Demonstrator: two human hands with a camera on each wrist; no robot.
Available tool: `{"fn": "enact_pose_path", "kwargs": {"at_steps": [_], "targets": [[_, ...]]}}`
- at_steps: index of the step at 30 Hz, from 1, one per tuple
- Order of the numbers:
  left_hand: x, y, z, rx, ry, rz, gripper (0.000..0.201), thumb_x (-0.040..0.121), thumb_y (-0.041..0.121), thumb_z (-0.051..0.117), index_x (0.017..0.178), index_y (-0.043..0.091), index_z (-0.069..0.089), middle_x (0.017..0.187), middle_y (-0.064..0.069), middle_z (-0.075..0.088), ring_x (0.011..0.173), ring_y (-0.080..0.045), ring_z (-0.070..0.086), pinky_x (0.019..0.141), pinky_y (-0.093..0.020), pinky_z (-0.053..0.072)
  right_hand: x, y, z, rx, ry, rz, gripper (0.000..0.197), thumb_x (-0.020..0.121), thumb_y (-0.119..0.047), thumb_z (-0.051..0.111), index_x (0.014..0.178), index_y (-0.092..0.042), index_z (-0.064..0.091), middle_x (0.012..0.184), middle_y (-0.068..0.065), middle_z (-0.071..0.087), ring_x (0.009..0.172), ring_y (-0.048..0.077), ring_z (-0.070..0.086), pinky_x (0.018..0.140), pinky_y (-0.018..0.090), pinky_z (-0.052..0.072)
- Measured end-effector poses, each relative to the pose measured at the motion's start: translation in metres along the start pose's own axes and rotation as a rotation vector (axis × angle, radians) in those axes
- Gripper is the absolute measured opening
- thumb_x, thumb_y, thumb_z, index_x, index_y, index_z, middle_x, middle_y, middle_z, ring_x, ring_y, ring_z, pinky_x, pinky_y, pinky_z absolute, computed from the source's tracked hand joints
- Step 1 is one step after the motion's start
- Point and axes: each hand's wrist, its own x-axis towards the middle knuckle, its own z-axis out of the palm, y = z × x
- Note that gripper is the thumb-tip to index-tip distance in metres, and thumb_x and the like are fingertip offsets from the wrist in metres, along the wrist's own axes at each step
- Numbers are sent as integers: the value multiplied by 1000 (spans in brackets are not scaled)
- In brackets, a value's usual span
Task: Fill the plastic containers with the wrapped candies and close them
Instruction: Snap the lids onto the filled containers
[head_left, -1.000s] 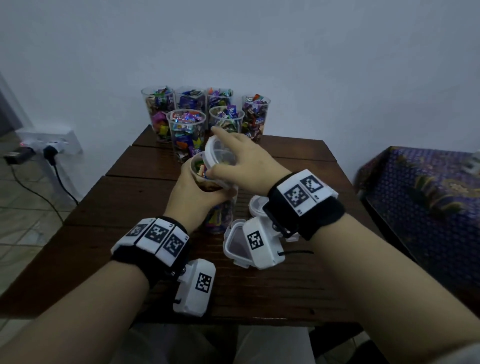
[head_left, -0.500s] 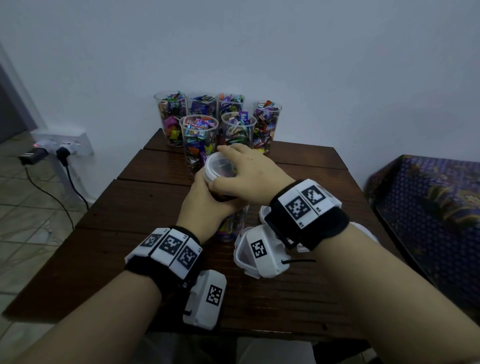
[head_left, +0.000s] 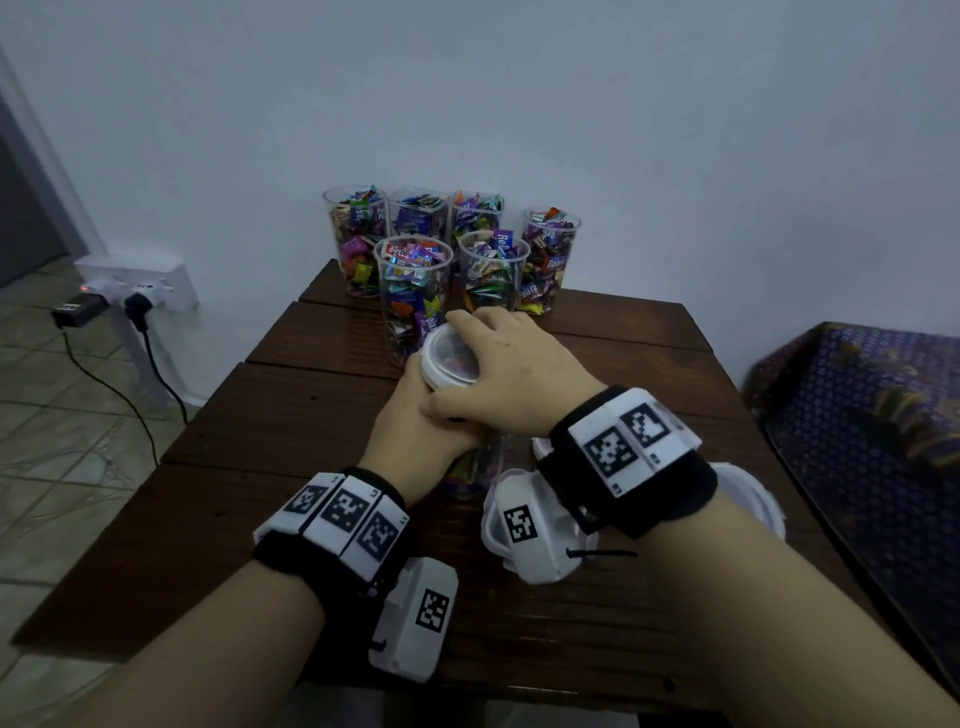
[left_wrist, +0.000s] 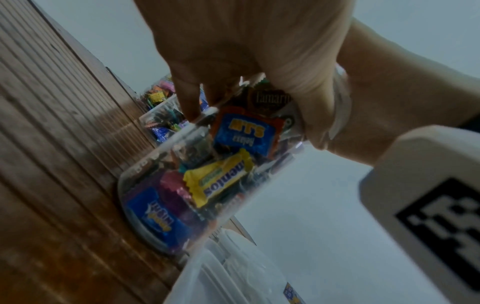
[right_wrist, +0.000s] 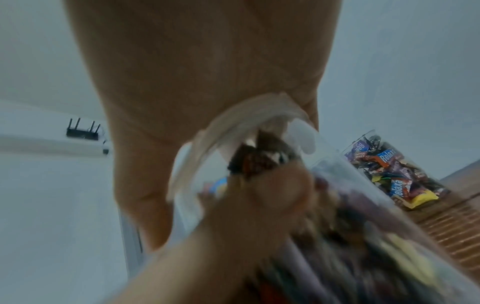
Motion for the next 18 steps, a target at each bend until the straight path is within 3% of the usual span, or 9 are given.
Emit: {"fn": "enact_pose_path", "kwargs": {"at_steps": [5, 11, 18], "targets": [[-4, 4, -10, -116, -111, -23, 105, 44, 64, 85, 135, 38, 39, 126, 9, 59, 117, -13, 56, 98, -46, 46, -2, 19, -18, 244, -196, 35, 102, 74, -46, 75, 151, -17, 13, 147, 1, 26, 133, 17, 30, 105, 28, 31], [-5, 7, -13, -107, -136, -32, 90, 47, 53, 84, 125, 50, 38, 125, 15, 58, 117, -7, 55, 101, -43, 45, -3, 20, -9, 355, -132, 60, 103, 70, -41, 79, 149, -17, 18, 138, -2, 32, 125, 13, 37, 102, 31, 37], [-3, 4, -13, -142, -142, -27, 88, 52, 44, 85, 128, 43, 42, 122, 14, 61, 114, -5, 58, 100, -42, 46, -2, 19, 2, 368, -27, 50, 102, 66, -46, 79, 147, -18, 24, 118, -7, 34, 112, 13, 40, 90, 28, 37]]}}
